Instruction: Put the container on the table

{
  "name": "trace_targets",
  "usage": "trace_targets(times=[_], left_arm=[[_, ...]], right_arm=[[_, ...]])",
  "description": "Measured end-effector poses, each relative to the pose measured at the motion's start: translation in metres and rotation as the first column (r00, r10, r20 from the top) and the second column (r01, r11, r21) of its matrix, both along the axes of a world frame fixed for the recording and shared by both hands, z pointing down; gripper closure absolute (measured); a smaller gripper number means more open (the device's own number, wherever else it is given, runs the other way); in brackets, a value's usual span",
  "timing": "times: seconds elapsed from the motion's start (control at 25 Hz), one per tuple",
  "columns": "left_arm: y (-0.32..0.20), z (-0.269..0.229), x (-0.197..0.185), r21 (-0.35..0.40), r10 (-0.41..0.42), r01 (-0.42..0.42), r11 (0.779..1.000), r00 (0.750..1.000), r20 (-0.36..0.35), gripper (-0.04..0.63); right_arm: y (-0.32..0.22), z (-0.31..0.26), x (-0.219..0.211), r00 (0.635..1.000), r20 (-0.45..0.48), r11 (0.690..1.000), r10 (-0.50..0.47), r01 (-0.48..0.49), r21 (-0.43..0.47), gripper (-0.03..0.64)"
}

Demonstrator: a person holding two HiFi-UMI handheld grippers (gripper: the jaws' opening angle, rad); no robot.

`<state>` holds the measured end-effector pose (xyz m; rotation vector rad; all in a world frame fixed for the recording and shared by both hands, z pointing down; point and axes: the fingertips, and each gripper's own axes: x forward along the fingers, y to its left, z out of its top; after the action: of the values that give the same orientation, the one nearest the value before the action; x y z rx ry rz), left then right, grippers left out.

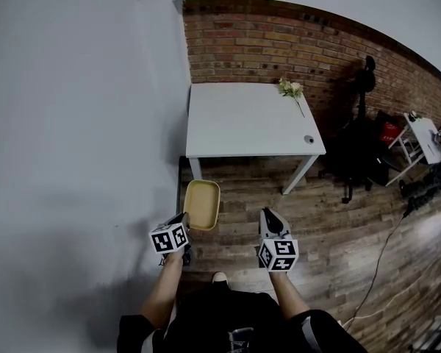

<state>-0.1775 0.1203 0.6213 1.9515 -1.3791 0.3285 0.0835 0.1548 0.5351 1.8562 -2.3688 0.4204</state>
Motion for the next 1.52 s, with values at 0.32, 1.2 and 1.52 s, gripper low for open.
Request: trace_targets(times=[0.32,1.2,1.52], left_arm=[[-0.032,0.009,-0.019,-0.018,0.001,-0.001,1.0,1.0,-0.002,0.568],[-0.08,0.033,-0.023,-0.052,0.009,-0.009,0.999,1.0,-0.007,0.568],[-0.13,0.031,-0.021,-0.05,-0.012,0.012,0.999,1.0,0.006,0.568]], right_arm=[[-0.036,0.003,-0.021,1.0,-0.002,1.0,-0.006,0.006,-0.012,0.591],[-0.077,0.032,-0.019,1.0,-0.015,0.998,0.024,-0.025,-0.06,0.591],[-0.136,0.03,-0.016,1.0,-0.003,0.999,-0.009,0.009,-0.051,0.591]])
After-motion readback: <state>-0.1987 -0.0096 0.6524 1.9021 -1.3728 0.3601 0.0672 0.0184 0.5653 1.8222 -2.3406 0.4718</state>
